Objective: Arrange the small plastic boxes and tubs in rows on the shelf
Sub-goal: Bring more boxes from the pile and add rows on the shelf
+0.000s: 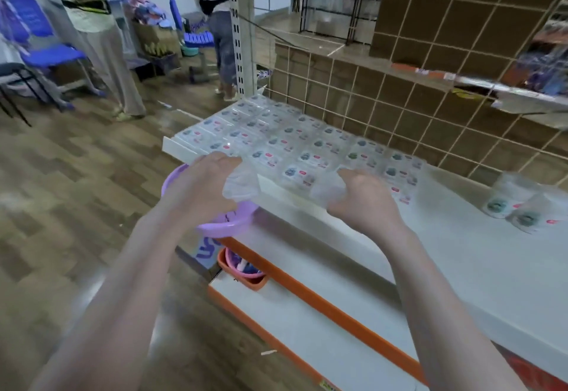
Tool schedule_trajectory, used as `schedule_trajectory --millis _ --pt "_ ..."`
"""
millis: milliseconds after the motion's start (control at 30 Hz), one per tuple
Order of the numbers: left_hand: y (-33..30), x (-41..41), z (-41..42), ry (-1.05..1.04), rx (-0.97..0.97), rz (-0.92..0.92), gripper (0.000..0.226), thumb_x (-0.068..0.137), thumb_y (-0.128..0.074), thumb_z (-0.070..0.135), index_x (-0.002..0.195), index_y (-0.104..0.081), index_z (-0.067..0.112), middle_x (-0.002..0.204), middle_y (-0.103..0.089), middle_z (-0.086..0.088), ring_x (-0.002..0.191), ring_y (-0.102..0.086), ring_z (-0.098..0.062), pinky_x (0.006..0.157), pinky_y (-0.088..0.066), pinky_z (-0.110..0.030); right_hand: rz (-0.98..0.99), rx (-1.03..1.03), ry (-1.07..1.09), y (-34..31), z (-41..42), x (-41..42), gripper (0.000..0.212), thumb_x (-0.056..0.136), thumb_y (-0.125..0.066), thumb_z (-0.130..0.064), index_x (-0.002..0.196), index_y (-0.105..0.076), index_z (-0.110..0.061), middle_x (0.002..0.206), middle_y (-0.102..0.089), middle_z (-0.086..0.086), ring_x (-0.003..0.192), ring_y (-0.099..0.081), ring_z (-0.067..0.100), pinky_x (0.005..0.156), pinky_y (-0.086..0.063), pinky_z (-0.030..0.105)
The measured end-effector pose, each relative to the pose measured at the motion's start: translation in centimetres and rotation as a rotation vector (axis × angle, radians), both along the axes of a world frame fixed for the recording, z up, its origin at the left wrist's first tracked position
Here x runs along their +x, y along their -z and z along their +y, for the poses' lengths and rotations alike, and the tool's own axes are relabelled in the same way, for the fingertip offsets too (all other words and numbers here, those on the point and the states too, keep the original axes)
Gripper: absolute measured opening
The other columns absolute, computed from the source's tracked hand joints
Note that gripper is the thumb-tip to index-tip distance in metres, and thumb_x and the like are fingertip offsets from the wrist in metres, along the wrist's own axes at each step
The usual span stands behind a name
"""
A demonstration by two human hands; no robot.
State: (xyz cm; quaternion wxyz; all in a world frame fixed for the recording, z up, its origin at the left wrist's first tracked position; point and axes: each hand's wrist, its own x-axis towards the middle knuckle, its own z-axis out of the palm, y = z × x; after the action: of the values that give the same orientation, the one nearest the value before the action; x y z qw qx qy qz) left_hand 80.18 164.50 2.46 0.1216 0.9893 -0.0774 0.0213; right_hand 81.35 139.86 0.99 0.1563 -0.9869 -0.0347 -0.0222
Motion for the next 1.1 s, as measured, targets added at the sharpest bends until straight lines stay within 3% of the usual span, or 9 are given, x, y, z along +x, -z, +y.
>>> schedule_trajectory --millis 133,300,467,633,900,1000,1100 --pt "0.3 5.6 3.3 0.109 0.013 -0.002 0.067 0.072 -0.072 0.018 0.133 -0.047 0.011 0.128 -0.051 -0.007 0.121 -0.044 -0.027 0.099 -0.039 -0.04 0.003 -0.036 0.037 0.1 2.9 2.7 0.056 0.074 -0.059 -0.021 0.128 -0.049 -0.014 0.119 -0.055 0.011 0.109 -0.051 0.029 0.075 -0.04 0.03" --pt "0.8 12.1 6.7 0.236 0.012 -0.016 0.081 0.072 -0.075 0.018 0.144 -0.037 0.017 0.139 -0.042 -0.004 0.129 -0.037 -0.023 0.105 -0.032 -0.034 0.01 -0.076 0.13 0.1 6.9 6.0 0.061 0.078 -0.061 -0.027 0.135 -0.044 -0.017 0.127 -0.052 0.01 0.115 -0.05 0.028 0.079 -0.04 0.03" --pt "1.4 16.5 9.4 0.368 -0.001 -0.006 0.08 0.075 -0.074 0.019 0.145 -0.034 0.018 0.14 -0.04 -0.003 0.13 -0.034 -0.021 0.098 -0.024 -0.022 0.09 -0.105 0.184 0.2 10.9 8.8 0.061 0.083 -0.06 -0.035 0.136 -0.043 -0.012 0.134 -0.048 0.013 0.121 -0.045 0.03 0.092 -0.04 0.035" --pt "2.0 19.4 10.9 0.456 0.009 0.061 0.081 0.075 -0.074 0.022 0.145 -0.033 0.019 0.141 -0.038 -0.001 0.13 -0.034 -0.02 0.104 -0.026 -0.025 0.188 -0.128 0.218 0.3 12.5 10.0 0.058 0.084 -0.058 -0.031 0.136 -0.042 -0.01 0.139 -0.044 0.01 0.126 -0.042 0.029 0.101 -0.038 0.039" --pt "2.2 21.6 11.2 0.501 -0.037 0.056 0.08 0.074 -0.076 0.025 0.143 -0.035 0.019 0.142 -0.04 0.0 0.131 -0.034 -0.02 0.104 -0.026 -0.026 0.258 -0.153 0.232 0.8 12.8 11.4 0.054 0.078 -0.059 -0.017 0.13 -0.046 -0.01 0.134 -0.047 0.01 0.121 -0.045 0.03 0.095 -0.043 0.04" --pt "2.2 22.0 11.5 0.499 -0.056 0.08 0.082 0.073 -0.077 0.025 0.143 -0.035 0.021 0.141 -0.04 0.0 0.13 -0.036 -0.021 0.103 -0.028 -0.027 0.282 -0.148 0.246 0.8 12.9 11.9 0.056 0.076 -0.063 -0.024 0.127 -0.047 -0.009 0.131 -0.05 0.012 0.119 -0.047 0.029 0.094 -0.044 0.042" --pt "2.3 22.4 11.5 0.488 -0.066 0.081 0.081 0.072 -0.076 0.022 0.143 -0.037 0.022 0.139 -0.042 0.0 0.127 -0.038 -0.02 0.1 -0.031 -0.027 0.262 -0.171 0.237 0.9 13.3 12.6 0.057 0.074 -0.063 -0.03 0.126 -0.049 -0.011 0.126 -0.052 0.009 0.114 -0.049 0.027 0.088 -0.045 0.034"
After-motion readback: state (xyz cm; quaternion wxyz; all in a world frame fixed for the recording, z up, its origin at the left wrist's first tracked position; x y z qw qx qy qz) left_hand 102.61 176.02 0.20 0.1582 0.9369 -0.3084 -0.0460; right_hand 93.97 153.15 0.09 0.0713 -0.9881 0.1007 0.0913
